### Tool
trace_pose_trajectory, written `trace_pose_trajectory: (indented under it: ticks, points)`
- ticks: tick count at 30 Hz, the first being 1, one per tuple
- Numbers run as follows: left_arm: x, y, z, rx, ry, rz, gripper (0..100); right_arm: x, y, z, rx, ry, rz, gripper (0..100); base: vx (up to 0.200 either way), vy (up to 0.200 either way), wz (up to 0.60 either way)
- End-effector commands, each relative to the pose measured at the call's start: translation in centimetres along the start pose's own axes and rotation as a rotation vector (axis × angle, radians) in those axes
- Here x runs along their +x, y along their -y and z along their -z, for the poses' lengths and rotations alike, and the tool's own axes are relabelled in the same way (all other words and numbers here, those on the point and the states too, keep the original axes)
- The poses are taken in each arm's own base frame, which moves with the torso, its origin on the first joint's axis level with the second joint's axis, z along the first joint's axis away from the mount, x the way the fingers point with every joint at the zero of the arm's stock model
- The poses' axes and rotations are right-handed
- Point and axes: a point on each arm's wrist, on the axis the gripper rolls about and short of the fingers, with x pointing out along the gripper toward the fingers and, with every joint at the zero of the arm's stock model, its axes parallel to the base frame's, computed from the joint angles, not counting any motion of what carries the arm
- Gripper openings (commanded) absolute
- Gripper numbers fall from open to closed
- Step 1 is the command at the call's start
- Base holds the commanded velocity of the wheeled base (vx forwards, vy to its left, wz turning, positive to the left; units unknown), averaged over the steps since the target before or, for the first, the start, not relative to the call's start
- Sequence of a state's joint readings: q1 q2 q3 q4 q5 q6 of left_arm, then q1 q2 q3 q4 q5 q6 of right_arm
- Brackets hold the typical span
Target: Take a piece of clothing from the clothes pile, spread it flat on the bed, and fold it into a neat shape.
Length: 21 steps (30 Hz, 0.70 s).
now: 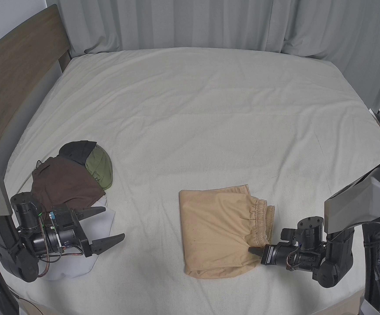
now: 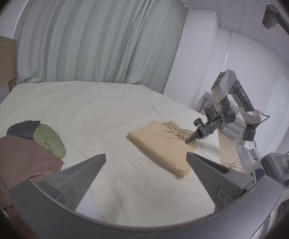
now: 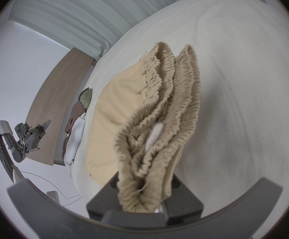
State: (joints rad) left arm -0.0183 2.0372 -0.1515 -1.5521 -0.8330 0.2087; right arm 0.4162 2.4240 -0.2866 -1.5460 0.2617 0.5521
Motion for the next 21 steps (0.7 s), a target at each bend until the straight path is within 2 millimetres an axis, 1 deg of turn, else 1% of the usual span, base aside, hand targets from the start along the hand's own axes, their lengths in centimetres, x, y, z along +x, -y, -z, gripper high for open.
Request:
trace_pose_trajectory:
  ticks: [1, 2, 7, 12, 21]
  points:
    - [0.0, 0.0, 0.0, -0.001, -0.001, 0.0, 100, -0.1, -0.5, -0.1, -0.01, 0.006, -0.016, 0, 0.0, 0.0, 0.0]
    - [0.0, 0.0, 0.0, -0.001, -0.001, 0.0, 100, -0.4, -1.3, -0.4, -0.024, 0.019, -0.038, 0, 0.0, 0.0, 0.0]
    - [0.0, 0.0, 0.0, 0.0, 0.0, 0.0, 100, -1.5, -2.9, -1.3, -0.051, 0.06, -0.085, 0, 0.0, 0.0, 0.0]
    - [0.0, 0.0, -0.1, 0.003, 0.002, 0.0, 100, -2.2, -3.9, -2.0, -0.067, 0.089, -0.114, 0, 0.0, 0.0, 0.0]
    - [0.0, 0.0, -0.2, 0.005, 0.005, -0.001, 100, -2.7, -4.9, -2.3, -0.083, 0.106, -0.144, 0, 0.0, 0.0, 0.0]
